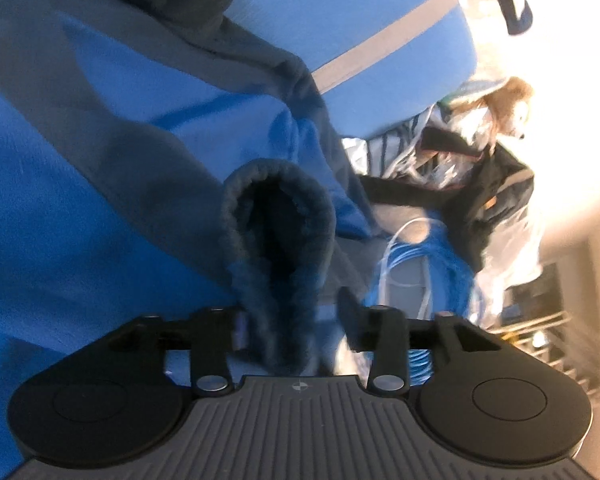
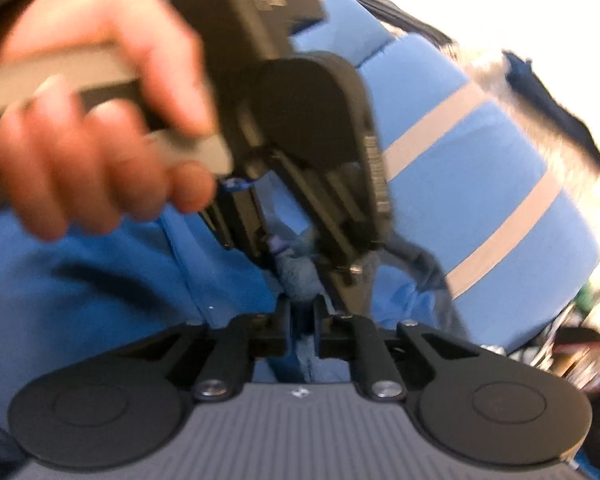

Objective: Fold clothes

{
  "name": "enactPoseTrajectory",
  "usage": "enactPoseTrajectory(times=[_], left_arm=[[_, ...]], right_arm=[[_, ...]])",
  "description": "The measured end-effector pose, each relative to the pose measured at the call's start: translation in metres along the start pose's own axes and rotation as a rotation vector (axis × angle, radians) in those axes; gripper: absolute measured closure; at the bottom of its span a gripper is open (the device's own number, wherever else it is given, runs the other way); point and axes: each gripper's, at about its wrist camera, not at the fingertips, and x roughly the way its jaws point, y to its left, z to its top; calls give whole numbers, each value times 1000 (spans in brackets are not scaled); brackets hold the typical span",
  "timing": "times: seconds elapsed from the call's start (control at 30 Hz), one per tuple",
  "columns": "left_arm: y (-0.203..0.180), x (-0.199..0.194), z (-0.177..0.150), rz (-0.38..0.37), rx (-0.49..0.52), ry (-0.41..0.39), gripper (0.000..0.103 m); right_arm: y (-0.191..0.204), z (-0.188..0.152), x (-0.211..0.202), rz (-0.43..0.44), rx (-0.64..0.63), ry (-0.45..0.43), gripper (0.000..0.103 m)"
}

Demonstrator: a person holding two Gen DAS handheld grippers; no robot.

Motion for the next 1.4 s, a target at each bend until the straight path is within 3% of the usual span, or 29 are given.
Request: enactPoseTrajectory(times=[0.03,0.17,0.37,0.6,0.77,0.87,1.1,1.23,1.4], left_arm=[[1,-2,1,-5,-13,-7,49],[3,-8,6,49,-37,-47,46],[5,-7,4,150,-30,2,46],[7,-6,1,155,-28,34,48],[8,3,-3,221,-11,100,49],[8,5,-5,248,20,91,49],[9,7,-2,218,10,98,68],[11,10,-3,212,6,98,84],[8,5,-3,176,18,83,87]], right_arm=[[4,-1,-1,-3,-21,-2,92],[28,-6,-5,-48,-184,-23,92],[57,-16,-8,-40,-368,-30,92],[59,-16,-6,-50,-396,-26,92],[66,-18,-4,-61,-464,-22,92],[72,-18,-4,-61,-505,-19,92],[77,-19,0,-41,-556,-6,92],[80,-17,1,-36,-574,-10,92],[77,-18,2,-28,-566,-12,92]])
